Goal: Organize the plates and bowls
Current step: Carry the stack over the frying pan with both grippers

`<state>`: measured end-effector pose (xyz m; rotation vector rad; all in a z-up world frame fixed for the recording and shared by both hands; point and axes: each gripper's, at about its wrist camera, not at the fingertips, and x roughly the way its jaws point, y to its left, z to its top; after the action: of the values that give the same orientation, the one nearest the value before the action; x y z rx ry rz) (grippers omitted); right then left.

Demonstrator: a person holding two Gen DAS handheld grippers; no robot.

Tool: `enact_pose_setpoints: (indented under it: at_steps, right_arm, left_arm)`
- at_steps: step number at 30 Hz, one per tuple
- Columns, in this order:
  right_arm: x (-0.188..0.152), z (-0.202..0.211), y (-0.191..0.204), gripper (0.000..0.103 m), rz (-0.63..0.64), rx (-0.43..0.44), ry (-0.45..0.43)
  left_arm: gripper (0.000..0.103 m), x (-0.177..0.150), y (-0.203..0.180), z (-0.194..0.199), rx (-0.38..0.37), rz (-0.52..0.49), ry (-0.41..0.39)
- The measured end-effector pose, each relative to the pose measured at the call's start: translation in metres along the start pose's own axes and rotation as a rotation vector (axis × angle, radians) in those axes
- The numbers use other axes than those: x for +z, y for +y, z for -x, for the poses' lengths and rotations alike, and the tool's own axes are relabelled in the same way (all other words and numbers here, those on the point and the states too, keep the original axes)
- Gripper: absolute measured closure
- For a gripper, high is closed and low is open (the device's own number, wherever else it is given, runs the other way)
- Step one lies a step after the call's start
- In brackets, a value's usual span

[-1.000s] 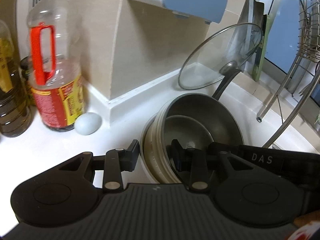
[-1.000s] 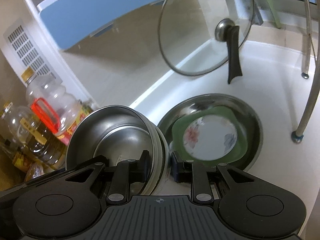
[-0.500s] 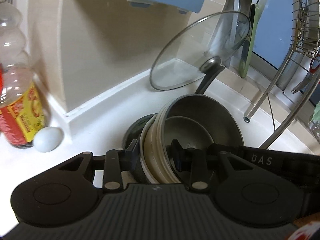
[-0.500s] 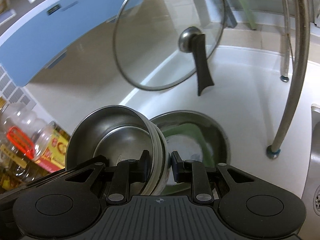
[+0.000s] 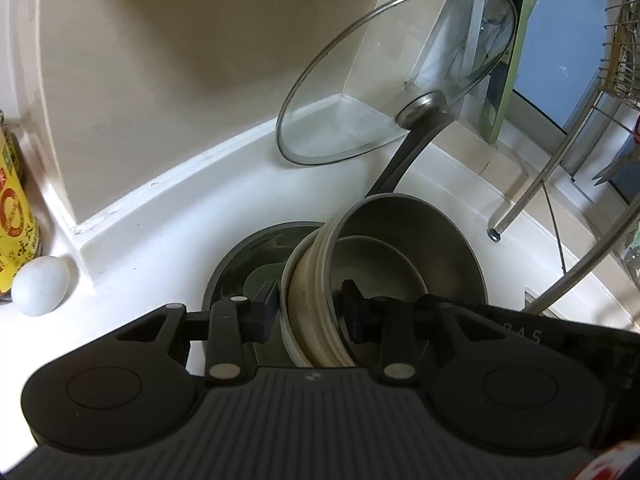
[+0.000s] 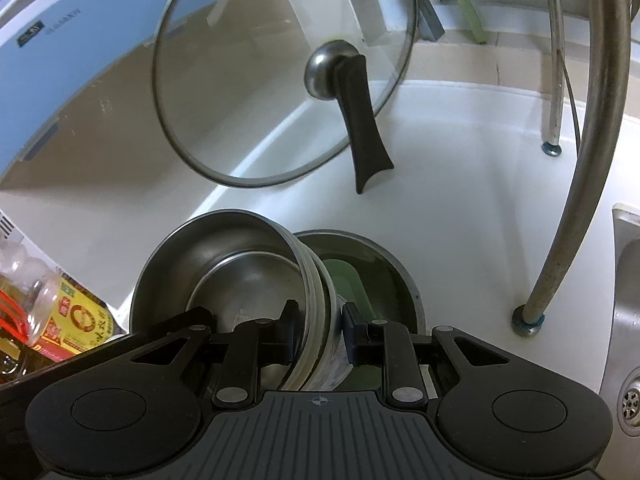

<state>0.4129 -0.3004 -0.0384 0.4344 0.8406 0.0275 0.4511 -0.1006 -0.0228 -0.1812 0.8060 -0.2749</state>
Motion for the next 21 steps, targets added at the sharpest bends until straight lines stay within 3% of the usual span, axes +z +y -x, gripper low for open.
enact_pose_setpoints:
  at_steps: [21]
  right_arm:
    - [0.004,-0.027,-0.015,0.079,-0.034,-0.015,0.057]
  left_arm:
    - [0.074,0.003,0.000,-0.030,0.007,0.005,0.055]
